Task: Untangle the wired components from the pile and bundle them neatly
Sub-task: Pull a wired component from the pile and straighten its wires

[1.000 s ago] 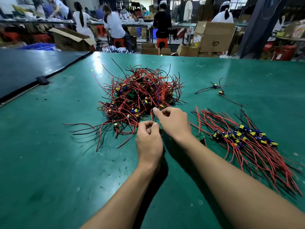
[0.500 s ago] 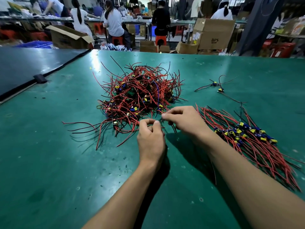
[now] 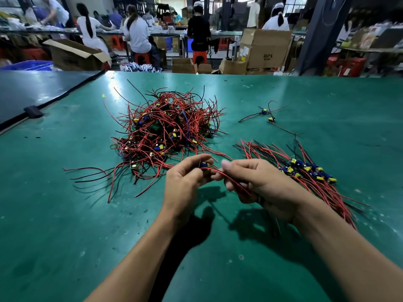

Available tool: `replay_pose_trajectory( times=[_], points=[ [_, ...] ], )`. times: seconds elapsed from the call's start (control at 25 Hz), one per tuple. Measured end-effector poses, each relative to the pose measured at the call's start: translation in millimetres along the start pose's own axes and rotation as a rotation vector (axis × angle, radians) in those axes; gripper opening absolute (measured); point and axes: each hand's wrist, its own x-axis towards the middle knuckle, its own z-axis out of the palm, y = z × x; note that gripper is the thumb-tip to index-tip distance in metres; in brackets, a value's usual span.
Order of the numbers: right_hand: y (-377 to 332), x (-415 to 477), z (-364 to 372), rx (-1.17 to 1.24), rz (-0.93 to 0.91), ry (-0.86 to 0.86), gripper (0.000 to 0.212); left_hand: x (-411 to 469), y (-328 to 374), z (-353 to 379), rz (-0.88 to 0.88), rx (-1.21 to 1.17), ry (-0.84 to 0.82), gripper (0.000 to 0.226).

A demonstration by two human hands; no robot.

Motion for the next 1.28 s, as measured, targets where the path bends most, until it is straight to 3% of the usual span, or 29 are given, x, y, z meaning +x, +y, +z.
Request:
replay_pose_trajectory(
  times=[0.12,0.24,0.36,0.48,0.68,0.88,1.04,1.28],
  points=[
    [12,5,-8,-0.028,-0.017,0.193,0.041,0,1,-3,0.076,0.107,0.016,0.027],
    [32,6,-15,-0.186,0.005,0.420,0.035,2,2,-5,0.045,-0.046,0.117,0.013],
    [47,4,-20,-0.538,-0.014,0.522,0.022,8,2,-9,0.000,-0.089,0.189,0.013],
    [49,3,-19,-0.791,-0.101,0.612,0.020,8,4,-10,-0.106,-0.156,0.130,0.011],
    [47,0,-17,-0.665,-0.244,0.697,0.015,1,2,-2,-0.344,-0.211,-0.139,0.017],
    [43,-2,-6,-0.131,-0.204,0.461,0.016,-3,-11,5,-0.373,-0.122,-0.308,0.019],
    [48,-4,-4,-0.159,-0.209,0.352,0.017,-3,-16,5,-0.298,-0.063,-0.363,0.019],
    [47,-3,-9,-0.207,-0.243,0.381,0.021,-8,-16,7,-0.197,0.152,-0.401,0.022]
  ],
)
